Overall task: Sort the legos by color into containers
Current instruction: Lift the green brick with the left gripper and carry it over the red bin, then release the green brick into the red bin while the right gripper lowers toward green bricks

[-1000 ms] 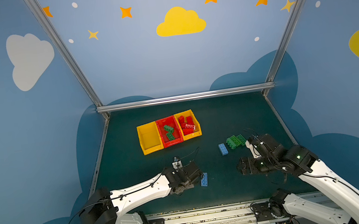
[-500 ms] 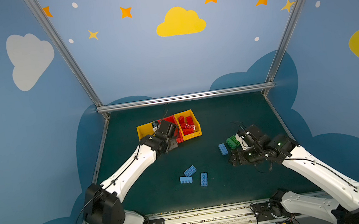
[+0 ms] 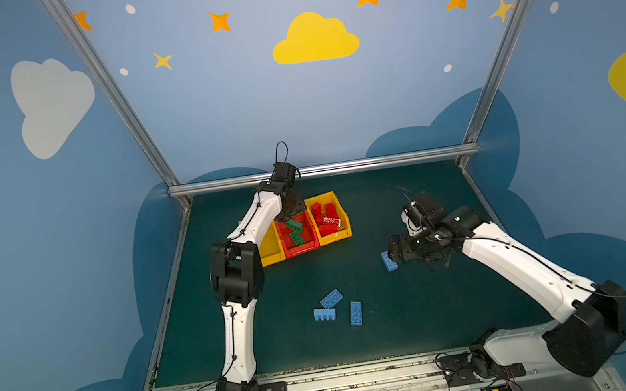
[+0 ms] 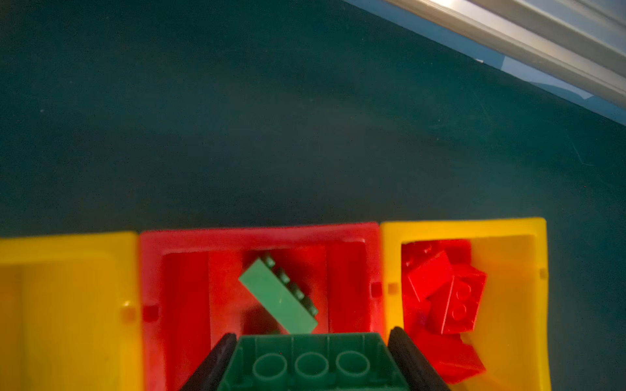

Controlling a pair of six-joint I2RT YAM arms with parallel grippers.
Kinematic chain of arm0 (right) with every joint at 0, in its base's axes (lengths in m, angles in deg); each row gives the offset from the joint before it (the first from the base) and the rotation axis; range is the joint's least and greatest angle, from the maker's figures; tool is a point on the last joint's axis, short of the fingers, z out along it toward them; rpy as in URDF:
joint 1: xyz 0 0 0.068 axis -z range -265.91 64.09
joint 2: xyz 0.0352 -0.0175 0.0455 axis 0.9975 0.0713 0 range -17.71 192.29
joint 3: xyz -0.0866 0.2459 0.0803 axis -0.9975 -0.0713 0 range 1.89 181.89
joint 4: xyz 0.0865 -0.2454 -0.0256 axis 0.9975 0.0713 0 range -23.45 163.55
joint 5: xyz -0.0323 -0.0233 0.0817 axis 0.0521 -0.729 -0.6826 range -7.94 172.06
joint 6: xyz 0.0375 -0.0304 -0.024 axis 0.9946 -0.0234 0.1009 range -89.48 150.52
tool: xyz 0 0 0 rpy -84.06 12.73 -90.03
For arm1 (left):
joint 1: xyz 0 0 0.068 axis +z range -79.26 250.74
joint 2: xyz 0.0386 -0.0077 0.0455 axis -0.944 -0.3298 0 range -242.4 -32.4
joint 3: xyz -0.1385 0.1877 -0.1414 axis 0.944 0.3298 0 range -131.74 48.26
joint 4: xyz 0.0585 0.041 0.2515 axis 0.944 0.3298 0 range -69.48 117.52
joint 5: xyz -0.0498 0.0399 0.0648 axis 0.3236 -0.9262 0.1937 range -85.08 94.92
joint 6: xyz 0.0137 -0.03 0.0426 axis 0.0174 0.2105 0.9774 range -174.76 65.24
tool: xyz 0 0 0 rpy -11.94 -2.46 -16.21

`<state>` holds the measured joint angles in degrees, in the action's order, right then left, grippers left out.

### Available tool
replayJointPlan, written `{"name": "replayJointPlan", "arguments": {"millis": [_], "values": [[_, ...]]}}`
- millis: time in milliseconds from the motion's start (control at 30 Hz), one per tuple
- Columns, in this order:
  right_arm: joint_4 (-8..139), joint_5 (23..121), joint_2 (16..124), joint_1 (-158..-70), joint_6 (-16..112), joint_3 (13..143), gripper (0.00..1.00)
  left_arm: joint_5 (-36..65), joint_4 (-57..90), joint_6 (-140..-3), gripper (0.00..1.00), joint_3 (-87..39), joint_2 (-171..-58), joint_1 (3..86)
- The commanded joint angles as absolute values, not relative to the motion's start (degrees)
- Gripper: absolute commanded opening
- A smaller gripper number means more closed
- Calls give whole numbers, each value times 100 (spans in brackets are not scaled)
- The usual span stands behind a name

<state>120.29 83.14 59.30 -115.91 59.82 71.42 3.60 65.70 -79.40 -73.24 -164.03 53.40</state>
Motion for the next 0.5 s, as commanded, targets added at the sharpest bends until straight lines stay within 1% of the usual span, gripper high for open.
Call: {"name": "replayJointPlan", "arguments": {"millis": [0, 133, 233, 367, 433, 467], "values": [[12067, 8460, 6167, -11471, 5858, 7460, 93, 518, 7259, -7795, 65, -7971, -16733, 5415], [12052, 8387, 6500, -11345, 5804, 7659, 94, 669, 7488, -7795, 81, -8384, -17050, 5501], [11993, 8293, 6700, -11236, 5752, 7726, 93, 727, 7483, -7798, 92, -8384, -17028, 5515], [11896, 8134, 6997, -11069, 5673, 7801, 92, 841, 7363, -7859, 100, -8167, -16757, 5510], [11893, 8075, 7217, -10979, 5592, 7880, 90, 852, 7270, -7917, 100, -7931, -16525, 5514], [11891, 8052, 7350, -10936, 5531, 7931, 87, 865, 7219, -7944, 100, -7768, -16383, 5517]]}}
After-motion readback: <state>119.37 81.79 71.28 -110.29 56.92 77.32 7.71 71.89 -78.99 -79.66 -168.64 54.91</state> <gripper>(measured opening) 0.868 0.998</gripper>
